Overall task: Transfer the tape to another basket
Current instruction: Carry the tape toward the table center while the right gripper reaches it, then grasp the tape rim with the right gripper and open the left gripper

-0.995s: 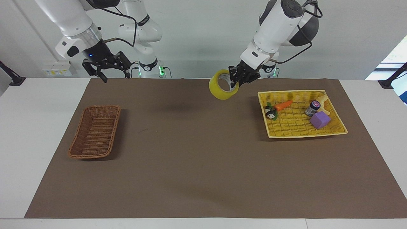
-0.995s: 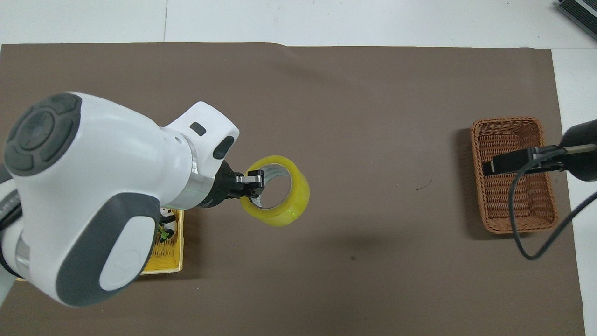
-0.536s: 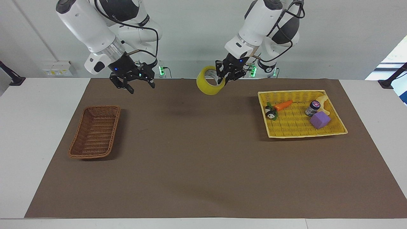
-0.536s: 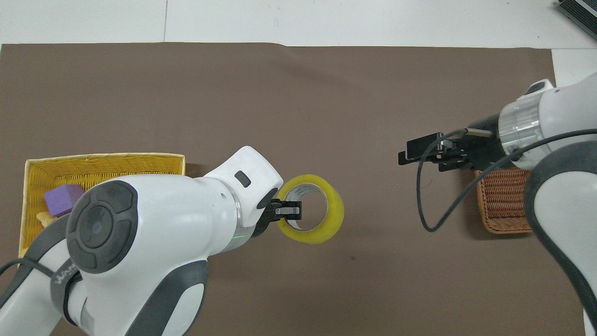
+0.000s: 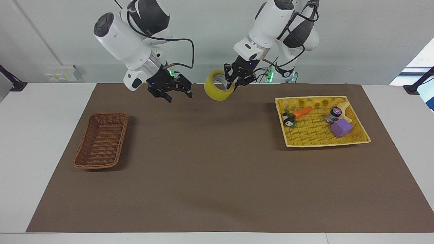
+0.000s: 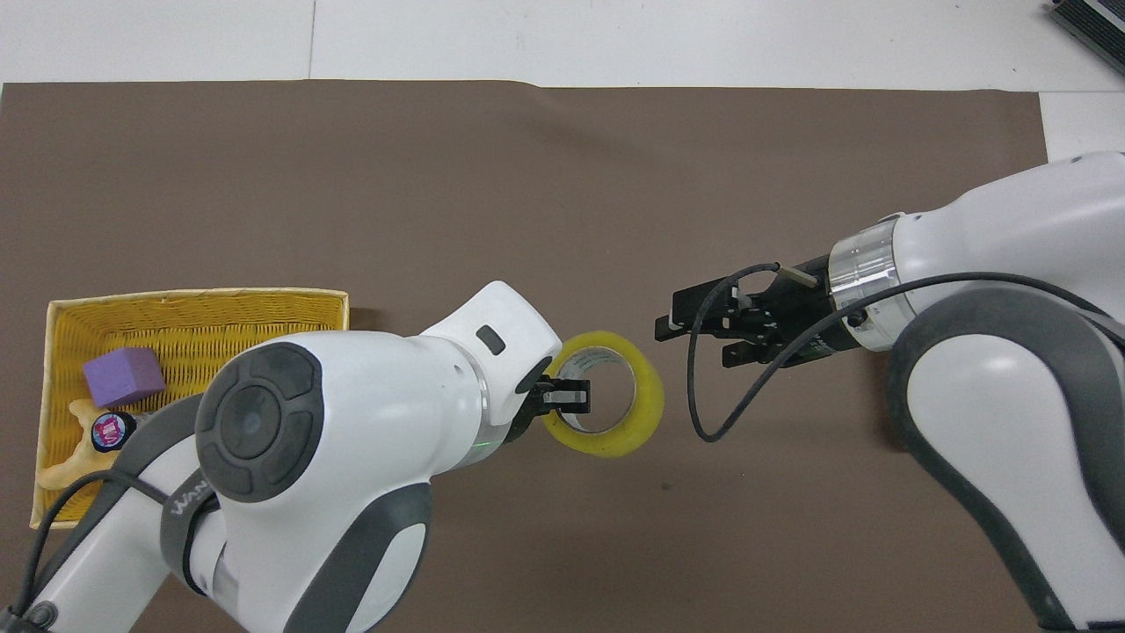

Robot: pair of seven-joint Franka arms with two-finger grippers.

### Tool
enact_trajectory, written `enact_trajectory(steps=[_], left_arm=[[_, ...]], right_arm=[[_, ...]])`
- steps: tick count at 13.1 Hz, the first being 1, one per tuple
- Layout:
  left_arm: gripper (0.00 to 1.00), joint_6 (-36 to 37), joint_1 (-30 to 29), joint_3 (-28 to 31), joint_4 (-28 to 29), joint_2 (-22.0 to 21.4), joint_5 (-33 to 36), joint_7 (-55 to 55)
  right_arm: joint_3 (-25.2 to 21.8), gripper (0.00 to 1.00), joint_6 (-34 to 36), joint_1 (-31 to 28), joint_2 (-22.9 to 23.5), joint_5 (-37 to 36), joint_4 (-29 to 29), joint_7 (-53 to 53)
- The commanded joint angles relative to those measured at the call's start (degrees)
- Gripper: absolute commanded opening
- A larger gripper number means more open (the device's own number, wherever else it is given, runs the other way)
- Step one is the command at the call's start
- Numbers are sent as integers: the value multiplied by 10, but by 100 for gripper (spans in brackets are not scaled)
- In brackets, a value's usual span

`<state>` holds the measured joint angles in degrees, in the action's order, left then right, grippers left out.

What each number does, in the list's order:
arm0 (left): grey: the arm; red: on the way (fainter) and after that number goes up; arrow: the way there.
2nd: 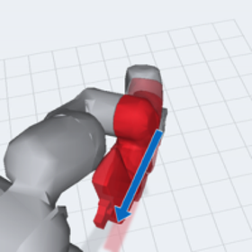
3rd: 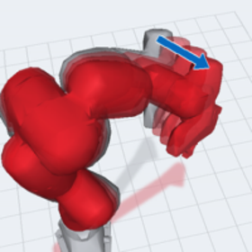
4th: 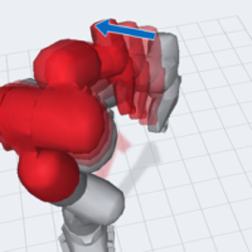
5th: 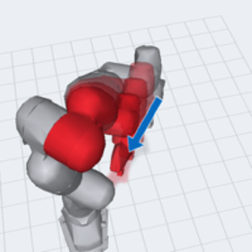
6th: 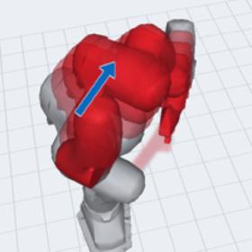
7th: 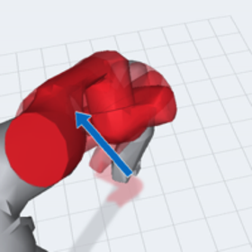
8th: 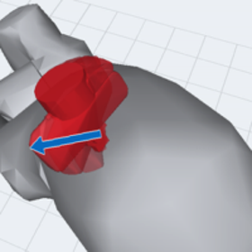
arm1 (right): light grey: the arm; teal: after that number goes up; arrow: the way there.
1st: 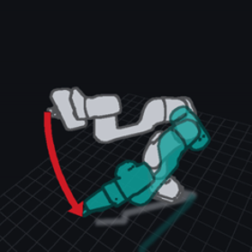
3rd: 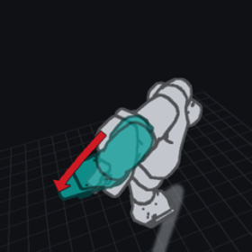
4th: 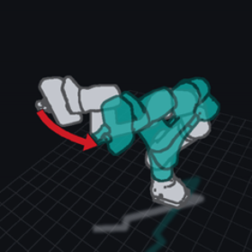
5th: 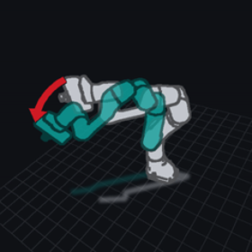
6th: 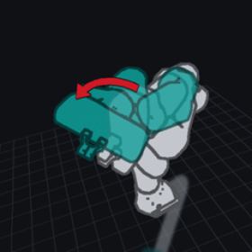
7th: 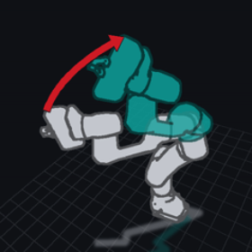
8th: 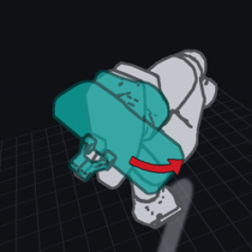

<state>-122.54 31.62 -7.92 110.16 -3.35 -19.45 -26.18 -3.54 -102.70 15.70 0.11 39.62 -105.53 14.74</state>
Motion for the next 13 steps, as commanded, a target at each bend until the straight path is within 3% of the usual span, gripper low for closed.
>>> enact_trajectory(steps=[1,5,8,9,10,11,13], left_arm=[[0,-40,30,11,-4,14,-14,-30],[0,-69,36,11,-67,56,-15,-127],[0,-81,40,5,-86,67,-16,-142],[0,-87,39,0,-85,67,-16,-149],[0,-93,39,0,-85,68,-16,-156],[0,-96,39,0,-85,68,-16,-156],[0,-97,39,0,-82,68,-16,-157]], right_arm=[[2,100,-14,-13,-28,56,-47,1],[0,100,-5,-15,-38,61,-64,-37],[-1,100,7,-15,-43,53,-71,-54],[-2,49,21,-16,-43,50,-68,-61],[-2,5,21,-22,-42,46,-66,-54],[-2,0,24,-31,-41,37,-66,-55],[-2,0,59,-53,-41,12,-64,-70]])
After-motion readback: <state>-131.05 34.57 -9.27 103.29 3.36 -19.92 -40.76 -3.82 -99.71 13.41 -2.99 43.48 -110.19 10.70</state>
